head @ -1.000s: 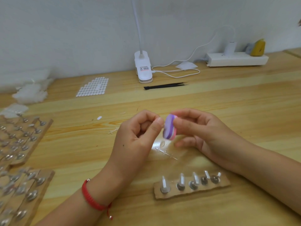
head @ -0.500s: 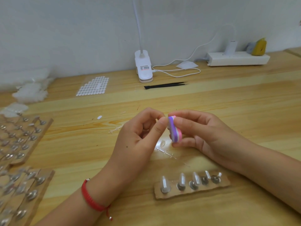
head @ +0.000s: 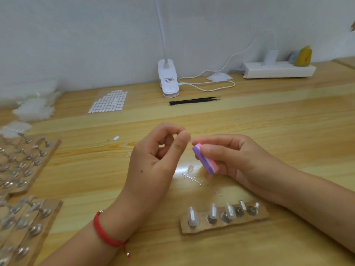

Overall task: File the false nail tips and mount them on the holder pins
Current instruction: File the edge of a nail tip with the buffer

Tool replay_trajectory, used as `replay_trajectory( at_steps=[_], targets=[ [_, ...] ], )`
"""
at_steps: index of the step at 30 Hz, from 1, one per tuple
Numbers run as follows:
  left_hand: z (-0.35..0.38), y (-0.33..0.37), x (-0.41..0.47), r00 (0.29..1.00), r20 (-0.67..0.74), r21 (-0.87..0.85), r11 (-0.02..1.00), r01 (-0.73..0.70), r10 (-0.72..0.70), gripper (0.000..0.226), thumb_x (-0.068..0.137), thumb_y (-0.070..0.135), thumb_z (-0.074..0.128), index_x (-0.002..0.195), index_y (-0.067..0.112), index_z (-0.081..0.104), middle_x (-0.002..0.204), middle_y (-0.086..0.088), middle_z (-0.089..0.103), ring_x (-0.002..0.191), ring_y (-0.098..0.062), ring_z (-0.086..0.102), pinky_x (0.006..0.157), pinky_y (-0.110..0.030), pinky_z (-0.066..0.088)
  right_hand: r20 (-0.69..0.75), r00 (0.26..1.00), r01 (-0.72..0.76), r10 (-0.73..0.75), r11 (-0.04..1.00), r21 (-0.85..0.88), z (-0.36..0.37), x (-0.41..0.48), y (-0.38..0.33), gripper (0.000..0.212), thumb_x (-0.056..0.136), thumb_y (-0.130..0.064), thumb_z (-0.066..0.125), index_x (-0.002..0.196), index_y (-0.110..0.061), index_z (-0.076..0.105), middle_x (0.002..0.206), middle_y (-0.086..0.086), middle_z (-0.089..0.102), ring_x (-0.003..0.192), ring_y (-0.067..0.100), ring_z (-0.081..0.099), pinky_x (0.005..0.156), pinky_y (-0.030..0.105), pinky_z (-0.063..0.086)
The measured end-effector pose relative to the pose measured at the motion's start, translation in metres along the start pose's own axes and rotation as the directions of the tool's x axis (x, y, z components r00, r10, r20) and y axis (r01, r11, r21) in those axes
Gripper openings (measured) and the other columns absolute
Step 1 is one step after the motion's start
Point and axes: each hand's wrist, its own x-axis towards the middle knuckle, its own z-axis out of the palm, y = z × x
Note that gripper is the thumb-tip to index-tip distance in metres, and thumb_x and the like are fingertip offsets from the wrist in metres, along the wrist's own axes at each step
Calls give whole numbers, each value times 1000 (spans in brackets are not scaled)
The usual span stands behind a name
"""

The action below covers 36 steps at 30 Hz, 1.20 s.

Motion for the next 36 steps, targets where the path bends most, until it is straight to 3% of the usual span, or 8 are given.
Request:
replay_trajectory(
  at_steps=[3, 6, 11, 16, 23, 28, 31, 36],
  targets=[
    [2, 0, -1, 1000, 24, 32, 999, -12, 11, 12, 85, 28, 60, 75, 21, 62, 56, -7, 26, 43, -4, 24, 47, -11, 23, -53, 999, 6, 0, 994, 111, -2, 1, 0, 24, 69, -26, 73, 91, -18, 80, 80, 0, 72, 65, 4, 64, 57, 18, 53],
    [3, 2, -3, 998, 58, 43, 999, -33, 30, 12, 86, 27, 61, 76, 22, 63, 52, 5, 25, 42, -3, 23, 46, -11, 23, -6, 1000, 14, -14, 997, 73, -1, 1, 0, 30, 67, -28, 74, 94, -16, 79, 82, 3, 73, 65, 5, 63, 57, 20, 53],
    [-1, 4, 1, 999, -51, 14, 1000, 5, -4, 10, 85, 30, 61, 77, 24, 63, 62, -17, 39, 44, -3, 26, 44, -11, 25, 18, 1000, -13, 14, 1000, -13, -1, 0, 0, 28, 67, -28, 75, 94, -20, 80, 85, 1, 74, 72, 7, 65, 64, 20, 55],
    [3, 4, 3, 987, 81, -114, 983, 144, -135, 19, 81, 35, 59, 76, 18, 66, 50, 18, 45, 46, 1, 40, 48, -5, 29, -20, 1000, 8, -5, 992, 123, -3, 0, -2, 25, 77, -20, 72, 101, -15, 77, 90, 5, 75, 76, 9, 69, 65, 20, 55],
    [1, 3, 4, 973, 92, -167, 960, 223, -210, 23, 74, 37, 61, 72, 14, 64, 53, 18, 46, 47, 1, 42, 49, -6, 31, -48, 999, 18, -12, 990, 137, -2, 0, -1, 27, 76, -18, 67, 102, -13, 77, 101, 12, 74, 88, 15, 71, 70, 23, 56],
    [-1, 5, 5, 964, 63, -201, 943, 267, -260, 16, 64, 39, 71, 63, 23, 69, 64, -5, 44, 41, -1, 39, 47, -5, 32, -33, 999, 14, -10, 990, 137, -1, 0, -2, 26, 77, -19, 67, 101, -16, 78, 102, 12, 74, 90, 16, 71, 70, 23, 56],
    [-2, 4, 5, 962, 73, -216, 938, 271, -261, 15, 64, 39, 70, 61, 25, 68, 51, 14, 44, 41, 0, 41, 46, -4, 31, -53, 999, 22, -13, 986, 166, -2, 1, -2, 26, 76, -20, 67, 99, -17, 78, 98, 10, 75, 86, 14, 71, 69, 22, 56],
    [-4, 2, 6, 955, 134, -173, 943, 284, -263, 15, 74, 36, 72, 62, 29, 67, 45, 17, 42, 42, -3, 29, 44, -8, 27, -38, 999, 14, -9, 989, 145, -2, 1, -1, 28, 77, -21, 66, 101, -16, 78, 97, 9, 75, 85, 12, 70, 68, 22, 57]
  ],
)
